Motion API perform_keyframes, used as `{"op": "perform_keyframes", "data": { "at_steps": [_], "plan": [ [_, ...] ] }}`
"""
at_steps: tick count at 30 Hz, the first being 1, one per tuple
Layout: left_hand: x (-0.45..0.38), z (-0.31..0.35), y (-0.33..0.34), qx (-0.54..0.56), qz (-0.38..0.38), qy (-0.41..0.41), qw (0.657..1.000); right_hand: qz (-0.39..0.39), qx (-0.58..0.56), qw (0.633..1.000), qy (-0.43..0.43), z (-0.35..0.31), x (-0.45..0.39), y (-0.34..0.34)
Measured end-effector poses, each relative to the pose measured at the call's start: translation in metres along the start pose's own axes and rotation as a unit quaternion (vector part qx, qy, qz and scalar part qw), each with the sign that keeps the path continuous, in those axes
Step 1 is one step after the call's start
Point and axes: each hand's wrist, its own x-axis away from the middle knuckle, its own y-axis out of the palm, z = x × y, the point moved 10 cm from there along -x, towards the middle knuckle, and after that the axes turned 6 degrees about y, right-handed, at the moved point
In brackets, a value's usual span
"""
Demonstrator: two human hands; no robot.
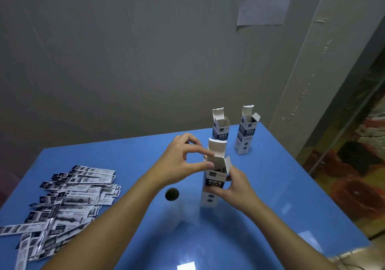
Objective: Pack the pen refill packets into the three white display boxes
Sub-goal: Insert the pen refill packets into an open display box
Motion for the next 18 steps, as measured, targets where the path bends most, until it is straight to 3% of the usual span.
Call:
{"op": "perform_keyframes", "data": {
  "at_steps": [4,7,18],
  "plan": [
    [0.005,-0.015,-0.011,0.073,0.072,-0.005,0.995,0.035,-0.033,0.993,0.112,0.051,-0.009,-0.026],
    [0.007,-0.034,-0.007,0.112,0.085,-0.017,0.990,0.049,-0.037,0.981,0.183,0.088,-0.016,-0.051],
    [0.020,-0.050,0.032,0.106,0.057,-0.062,0.991,-0.065,0.007,0.976,0.209,0.124,-0.028,-0.058]
  ]
}}
